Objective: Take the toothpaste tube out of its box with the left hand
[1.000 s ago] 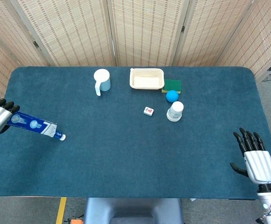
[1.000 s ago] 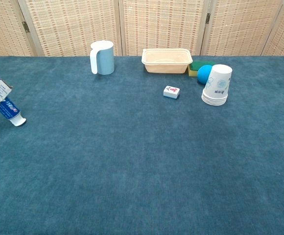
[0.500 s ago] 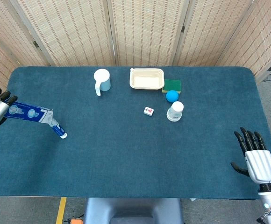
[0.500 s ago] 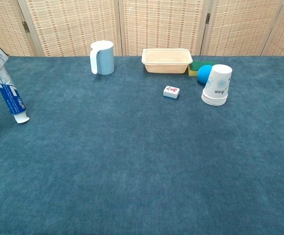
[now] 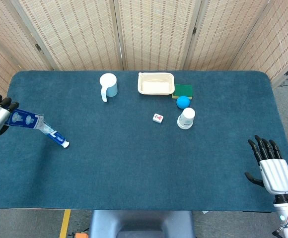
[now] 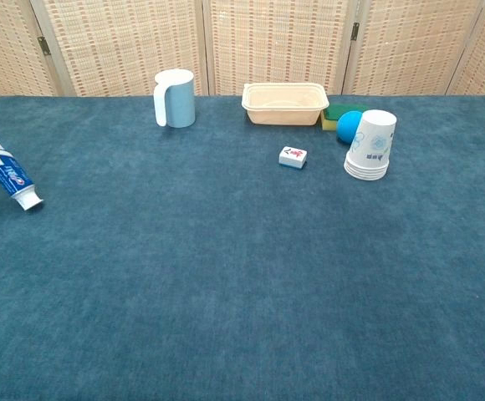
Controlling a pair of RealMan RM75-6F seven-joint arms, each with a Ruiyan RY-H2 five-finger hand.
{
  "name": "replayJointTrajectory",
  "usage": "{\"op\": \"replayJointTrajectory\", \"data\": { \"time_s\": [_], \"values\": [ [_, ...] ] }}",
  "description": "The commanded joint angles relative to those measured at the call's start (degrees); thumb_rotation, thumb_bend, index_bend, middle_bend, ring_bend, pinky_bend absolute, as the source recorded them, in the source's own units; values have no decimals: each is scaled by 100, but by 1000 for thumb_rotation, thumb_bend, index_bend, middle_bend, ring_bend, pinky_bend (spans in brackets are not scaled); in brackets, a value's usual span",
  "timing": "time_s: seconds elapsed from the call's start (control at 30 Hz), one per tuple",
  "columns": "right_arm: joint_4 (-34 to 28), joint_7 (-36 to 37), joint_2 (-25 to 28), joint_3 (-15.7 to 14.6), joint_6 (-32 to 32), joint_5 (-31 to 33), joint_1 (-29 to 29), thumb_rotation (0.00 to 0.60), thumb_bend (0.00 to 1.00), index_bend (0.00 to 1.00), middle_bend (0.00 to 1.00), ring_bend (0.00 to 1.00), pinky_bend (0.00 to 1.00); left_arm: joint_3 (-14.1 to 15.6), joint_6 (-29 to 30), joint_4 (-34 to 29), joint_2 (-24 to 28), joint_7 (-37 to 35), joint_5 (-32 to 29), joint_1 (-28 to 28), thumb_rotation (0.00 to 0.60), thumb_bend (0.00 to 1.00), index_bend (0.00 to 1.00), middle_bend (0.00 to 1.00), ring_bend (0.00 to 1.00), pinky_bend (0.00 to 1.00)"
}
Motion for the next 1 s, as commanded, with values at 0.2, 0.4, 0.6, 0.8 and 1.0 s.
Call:
{"op": "replayJointTrajectory", "data": {
  "time_s": [0.2,0.4,0.6,0.8,1.0],
  "values": [
    [-10,-63,-22,-20,-14,-17,12,600,221,0,0,0,0,105,-23,314,-562,-437,224,10,600,210,395,515,398,341],
    [-9,-41,-16,-12,40,-14,-12,600,221,0,0,0,0,257,-230,777,-1200,-1053,418,-95,600,211,389,515,397,332],
    [-5,-45,-9,-18,6,-10,5,600,221,0,0,0,0,364,-486,1253,-1778,-1174,553,-295,600,211,373,515,385,311],
    [-1,-1,12,-13,67,-20,-21,600,221,0,0,0,0,392,-580,1593,-2114,-1458,544,-422,600,207,347,502,352,292],
    [2,-3,14,-17,62,-23,-20,600,221,0,0,0,0,392,-942,1777,-2160,-1508,-1,-431,600,149,28,96,49,106]
  ]
}}
